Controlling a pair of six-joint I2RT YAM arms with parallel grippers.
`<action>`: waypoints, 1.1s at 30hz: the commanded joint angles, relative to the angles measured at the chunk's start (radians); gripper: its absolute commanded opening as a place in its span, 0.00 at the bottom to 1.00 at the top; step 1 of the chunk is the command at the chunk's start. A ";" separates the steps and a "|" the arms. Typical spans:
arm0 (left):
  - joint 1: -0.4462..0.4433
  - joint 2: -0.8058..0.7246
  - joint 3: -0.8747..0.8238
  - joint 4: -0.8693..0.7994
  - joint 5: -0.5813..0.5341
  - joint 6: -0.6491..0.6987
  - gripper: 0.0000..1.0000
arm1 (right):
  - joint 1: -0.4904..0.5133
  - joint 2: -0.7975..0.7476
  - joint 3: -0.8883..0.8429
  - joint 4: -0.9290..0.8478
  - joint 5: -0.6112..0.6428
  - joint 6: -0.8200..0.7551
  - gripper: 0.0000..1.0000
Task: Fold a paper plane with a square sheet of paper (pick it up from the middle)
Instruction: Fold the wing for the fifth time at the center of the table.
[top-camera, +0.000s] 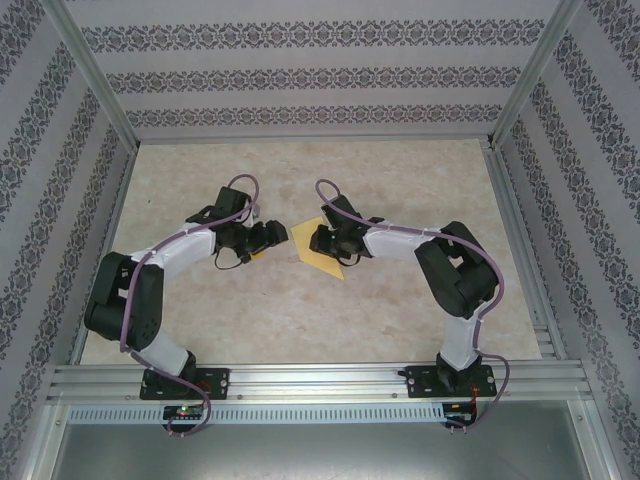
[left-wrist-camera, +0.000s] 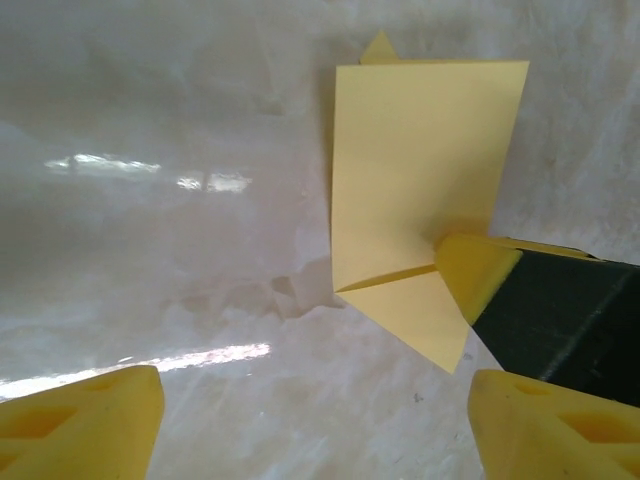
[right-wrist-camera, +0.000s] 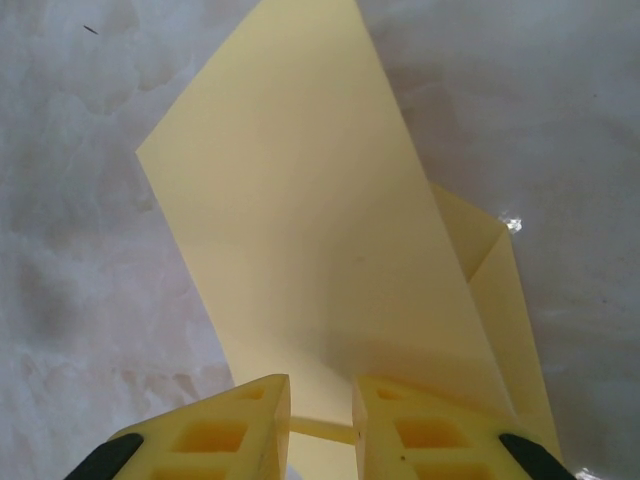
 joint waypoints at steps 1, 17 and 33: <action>-0.030 0.033 -0.004 0.080 0.054 -0.041 0.78 | -0.015 0.014 -0.031 0.066 -0.032 0.024 0.24; -0.125 0.168 0.035 0.154 0.117 -0.088 0.64 | -0.102 0.052 -0.216 0.384 -0.244 0.150 0.24; -0.149 0.246 0.096 0.157 0.055 -0.126 0.50 | -0.151 0.056 -0.279 0.453 -0.288 0.194 0.17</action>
